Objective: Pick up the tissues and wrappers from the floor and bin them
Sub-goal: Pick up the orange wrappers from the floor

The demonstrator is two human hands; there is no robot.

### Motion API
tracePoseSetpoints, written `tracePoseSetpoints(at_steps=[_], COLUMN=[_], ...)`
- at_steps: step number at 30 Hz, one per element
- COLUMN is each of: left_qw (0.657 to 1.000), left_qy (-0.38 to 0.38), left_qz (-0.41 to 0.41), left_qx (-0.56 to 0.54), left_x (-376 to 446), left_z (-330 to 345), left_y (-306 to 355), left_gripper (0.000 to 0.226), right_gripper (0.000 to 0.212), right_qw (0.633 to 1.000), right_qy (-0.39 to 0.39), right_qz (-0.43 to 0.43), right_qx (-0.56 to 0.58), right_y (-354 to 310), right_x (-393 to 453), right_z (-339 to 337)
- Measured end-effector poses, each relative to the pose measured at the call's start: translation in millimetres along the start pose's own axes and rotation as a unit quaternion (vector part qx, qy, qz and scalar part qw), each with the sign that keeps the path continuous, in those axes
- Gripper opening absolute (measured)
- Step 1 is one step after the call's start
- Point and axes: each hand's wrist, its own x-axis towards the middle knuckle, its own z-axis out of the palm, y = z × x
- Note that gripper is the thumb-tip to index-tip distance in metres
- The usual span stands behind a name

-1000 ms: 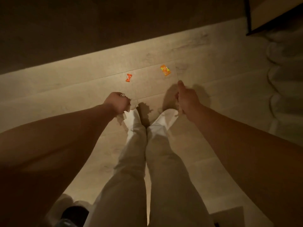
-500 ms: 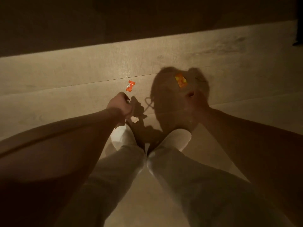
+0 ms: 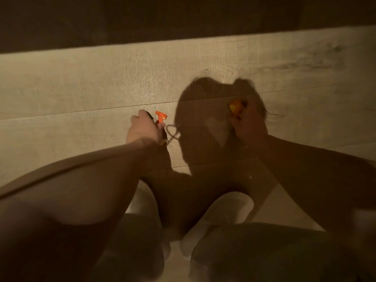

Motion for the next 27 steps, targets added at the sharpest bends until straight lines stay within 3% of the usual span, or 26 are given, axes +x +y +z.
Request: tracePoseSetpoints(at_steps=[4, 10, 14, 17, 21, 23, 27], left_qw=[0.998, 0.998, 0.997, 0.996, 0.994, 0.993, 0.99], left_qy=[0.051, -0.028, -0.053, -0.076, -0.098, -0.111, -0.134], left_qz=[0.035, 0.047, 0.057, 0.036, 0.029, 0.022, 0.013], left_qx=[0.017, 0.009, -0.013, -0.042, -0.038, -0.041, -0.042], left_x=[-5.4, -2.9, -16.0, -43.5, -106.5, -149.5, -247.9], left_z=[12.6, 3.8, -1.5, -23.0, -76.5, -110.4, -181.5], left_y=[-10.3, -2.0, 3.0, 1.6, 11.3, 20.8, 46.9], left_gripper=[0.041, 0.035, 0.031, 0.027, 0.014, 0.016, 0.025], right_gripper=[0.043, 0.042, 0.031, 0.041, 0.046, 0.046, 0.038], right_qw=[1.0, 0.995, 0.996, 0.995, 0.99, 0.985, 0.983], right_qy=[0.016, -0.032, -0.043, -0.012, 0.029, -0.02, -0.065], right_qz=[-0.012, -0.015, 0.032, 0.012, 0.062, 0.115, 0.171], right_qx=[-0.013, -0.094, -0.073, -0.095, -0.126, -0.125, 0.033], right_y=[1.9, 0.7, -12.8, -29.2, -57.8, -85.1, -121.4], right_x=[2.1, -1.0, -18.0, -45.7, -99.0, -139.2, -219.9], right_z=[7.1, 7.0, -3.8, -23.7, -87.0, -126.1, -203.4])
